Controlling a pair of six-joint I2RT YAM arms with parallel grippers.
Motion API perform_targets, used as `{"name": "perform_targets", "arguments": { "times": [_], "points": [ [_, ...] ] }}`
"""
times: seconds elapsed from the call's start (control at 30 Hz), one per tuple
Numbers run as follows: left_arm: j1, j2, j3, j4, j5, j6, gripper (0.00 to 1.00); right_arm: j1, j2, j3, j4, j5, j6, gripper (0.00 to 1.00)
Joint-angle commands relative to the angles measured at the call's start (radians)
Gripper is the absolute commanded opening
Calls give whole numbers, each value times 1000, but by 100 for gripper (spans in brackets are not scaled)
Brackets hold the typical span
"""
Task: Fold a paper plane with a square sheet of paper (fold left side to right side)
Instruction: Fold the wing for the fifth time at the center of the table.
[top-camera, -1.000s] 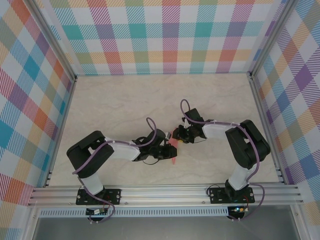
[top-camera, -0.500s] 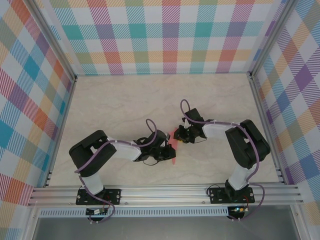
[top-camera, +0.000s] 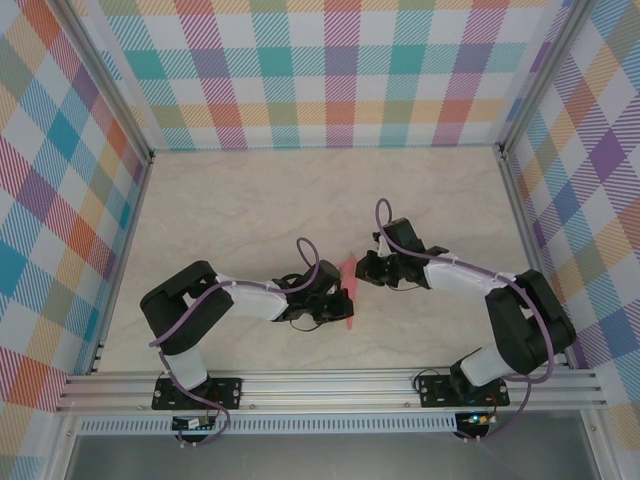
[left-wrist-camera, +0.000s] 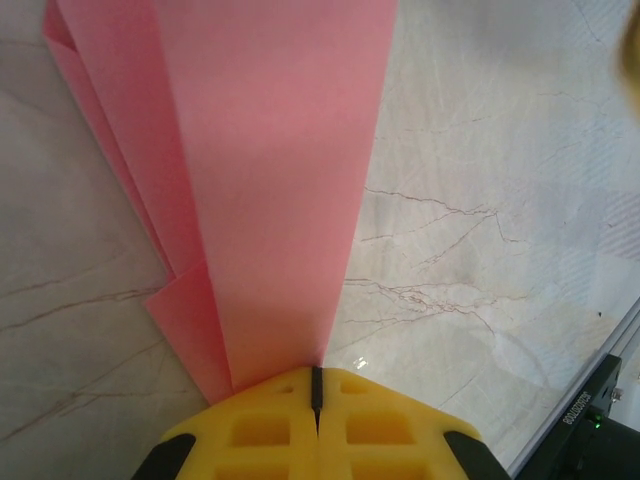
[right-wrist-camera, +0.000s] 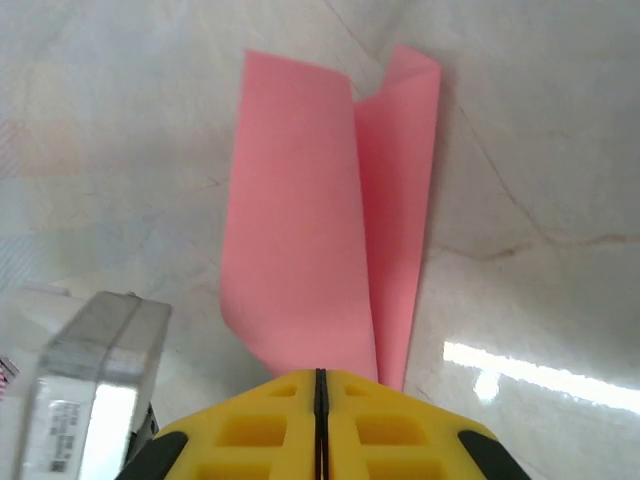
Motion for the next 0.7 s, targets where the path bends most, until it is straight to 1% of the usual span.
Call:
{"name": "perform_targets", "arguments": {
  "times": [0.0,0.37,0.67],
  "points": [
    [-24,50,-11,-132,-29,-4,2,23,5,-26,45,-30,31,9],
    [-27,45,-4,-143,-34,0,1,49,93,5,75,-33,42,9],
    [-28,48,-3,-143,-31,3,0,51,108,21,57,-19,30,9]
  ]
}}
